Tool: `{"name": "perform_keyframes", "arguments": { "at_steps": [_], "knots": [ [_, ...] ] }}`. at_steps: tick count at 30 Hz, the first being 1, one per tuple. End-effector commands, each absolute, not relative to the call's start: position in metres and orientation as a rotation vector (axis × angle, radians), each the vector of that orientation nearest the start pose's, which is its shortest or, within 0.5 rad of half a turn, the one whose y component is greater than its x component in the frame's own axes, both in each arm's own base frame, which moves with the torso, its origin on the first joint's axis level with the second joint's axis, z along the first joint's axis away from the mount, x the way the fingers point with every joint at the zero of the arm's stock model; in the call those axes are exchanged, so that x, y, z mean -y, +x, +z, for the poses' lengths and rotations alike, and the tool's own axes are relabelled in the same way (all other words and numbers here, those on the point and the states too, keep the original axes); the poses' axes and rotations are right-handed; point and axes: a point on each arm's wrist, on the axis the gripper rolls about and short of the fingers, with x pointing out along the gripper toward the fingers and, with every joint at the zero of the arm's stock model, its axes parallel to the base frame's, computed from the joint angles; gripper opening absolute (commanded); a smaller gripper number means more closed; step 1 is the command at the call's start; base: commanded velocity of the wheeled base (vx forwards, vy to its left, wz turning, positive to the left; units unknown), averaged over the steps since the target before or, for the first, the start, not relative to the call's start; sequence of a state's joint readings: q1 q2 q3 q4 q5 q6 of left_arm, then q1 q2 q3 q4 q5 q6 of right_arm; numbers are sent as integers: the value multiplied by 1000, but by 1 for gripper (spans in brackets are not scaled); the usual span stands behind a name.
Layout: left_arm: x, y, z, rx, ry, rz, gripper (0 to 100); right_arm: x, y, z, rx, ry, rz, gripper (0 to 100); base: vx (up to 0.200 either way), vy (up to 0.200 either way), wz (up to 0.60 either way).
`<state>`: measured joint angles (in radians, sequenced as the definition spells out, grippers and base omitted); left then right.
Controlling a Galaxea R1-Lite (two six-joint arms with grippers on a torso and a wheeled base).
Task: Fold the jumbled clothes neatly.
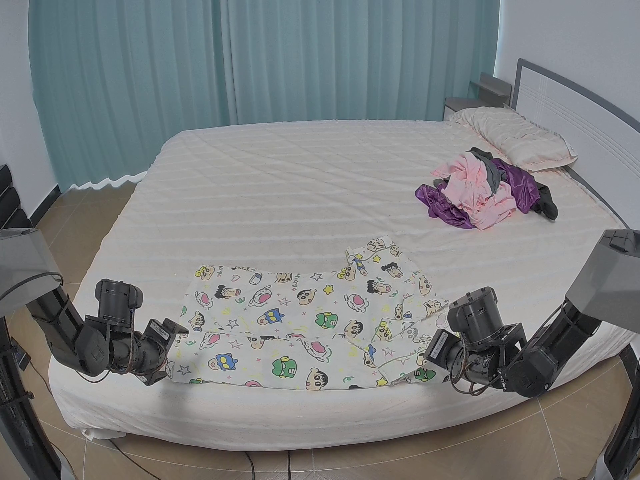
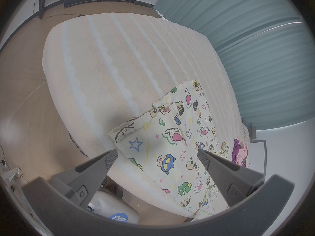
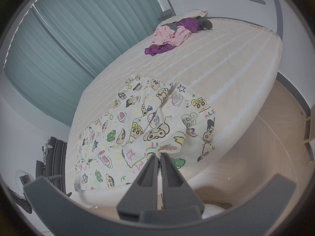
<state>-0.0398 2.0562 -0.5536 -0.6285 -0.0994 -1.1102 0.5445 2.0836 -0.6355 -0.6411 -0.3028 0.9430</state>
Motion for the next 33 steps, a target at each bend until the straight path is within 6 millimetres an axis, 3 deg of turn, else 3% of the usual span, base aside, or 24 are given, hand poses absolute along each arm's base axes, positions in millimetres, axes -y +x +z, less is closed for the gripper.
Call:
{"name": "perform_keyframes", "arguments": {
  "at_steps": [1,2,5,8,11,16,23,33],
  "knots": [
    [13,293,17,-854,-1062,371,100,-157,268,22,-780,556,-133,0,0,0,0],
    [14,293,17,-855,-1060,369,100,-157,267,21,-783,554,-133,100,0,0,0],
    [13,293,17,-853,-1062,372,100,-157,264,20,-791,547,-133,100,0,0,0],
    [14,293,17,-854,-1061,371,100,-156,244,24,-816,518,-108,100,0,0,0],
    [14,293,17,-854,-1061,371,100,-155,243,29,-804,524,-98,100,0,0,0],
    [14,293,17,-855,-1060,369,100,-154,255,29,-792,535,-103,100,0,0,0],
    [13,293,17,-854,-1062,371,100,-177,268,2,-836,626,-130,100,0,0,0],
    [14,293,17,-855,-1060,369,100,-169,278,-18,-833,707,-204,100,0,0,0]
  ]
}}
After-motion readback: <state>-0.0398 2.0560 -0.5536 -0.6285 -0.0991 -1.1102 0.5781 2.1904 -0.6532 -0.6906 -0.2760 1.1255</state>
